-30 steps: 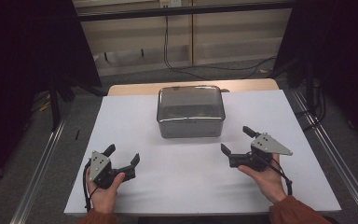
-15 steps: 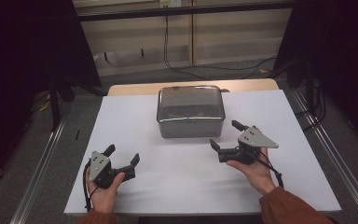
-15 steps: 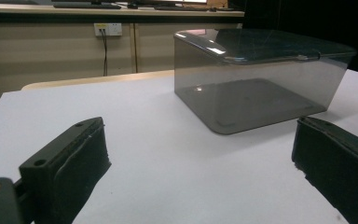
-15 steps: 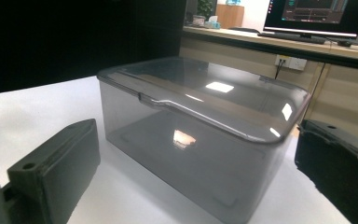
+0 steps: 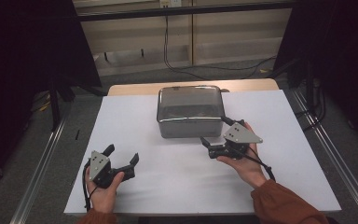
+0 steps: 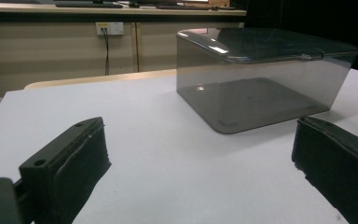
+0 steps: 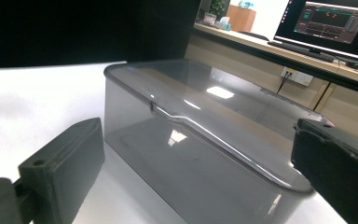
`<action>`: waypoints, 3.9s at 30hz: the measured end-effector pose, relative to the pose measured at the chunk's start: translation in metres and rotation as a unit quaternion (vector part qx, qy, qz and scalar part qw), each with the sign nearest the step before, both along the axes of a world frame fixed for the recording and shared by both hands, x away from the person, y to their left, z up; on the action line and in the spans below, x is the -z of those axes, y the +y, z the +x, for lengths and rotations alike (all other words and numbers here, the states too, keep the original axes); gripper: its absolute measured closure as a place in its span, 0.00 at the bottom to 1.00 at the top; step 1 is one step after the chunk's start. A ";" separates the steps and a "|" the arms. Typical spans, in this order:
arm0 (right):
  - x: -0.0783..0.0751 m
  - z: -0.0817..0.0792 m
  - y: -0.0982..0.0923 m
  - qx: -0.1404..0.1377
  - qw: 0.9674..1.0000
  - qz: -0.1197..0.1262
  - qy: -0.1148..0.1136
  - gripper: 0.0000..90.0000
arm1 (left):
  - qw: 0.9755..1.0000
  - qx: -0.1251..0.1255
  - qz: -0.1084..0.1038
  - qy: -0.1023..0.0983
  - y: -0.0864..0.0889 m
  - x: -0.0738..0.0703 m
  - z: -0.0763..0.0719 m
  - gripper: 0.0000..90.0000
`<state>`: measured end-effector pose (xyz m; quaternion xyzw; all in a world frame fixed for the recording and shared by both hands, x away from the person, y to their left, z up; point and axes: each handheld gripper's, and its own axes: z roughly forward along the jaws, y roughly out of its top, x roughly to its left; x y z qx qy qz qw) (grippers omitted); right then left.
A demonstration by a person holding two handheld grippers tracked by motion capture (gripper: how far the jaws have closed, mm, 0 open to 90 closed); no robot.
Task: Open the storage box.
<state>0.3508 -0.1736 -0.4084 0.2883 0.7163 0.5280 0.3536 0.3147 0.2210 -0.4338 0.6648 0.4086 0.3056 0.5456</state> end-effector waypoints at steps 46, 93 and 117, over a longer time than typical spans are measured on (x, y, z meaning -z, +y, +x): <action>0.015 0.027 0.063 -0.015 0.902 -0.394 -0.177 0.47 | 1.000 0.015 -0.001 0.006 0.003 0.000 0.002 0.04; 0.017 0.025 0.071 -0.013 0.860 -0.453 -0.235 0.87 | 0.998 0.063 0.002 0.010 -0.006 -0.002 0.012 0.05; 0.003 0.027 0.070 -0.011 0.869 -0.431 -0.242 0.88 | 0.995 0.098 0.005 -0.011 -0.032 -0.011 0.037 0.02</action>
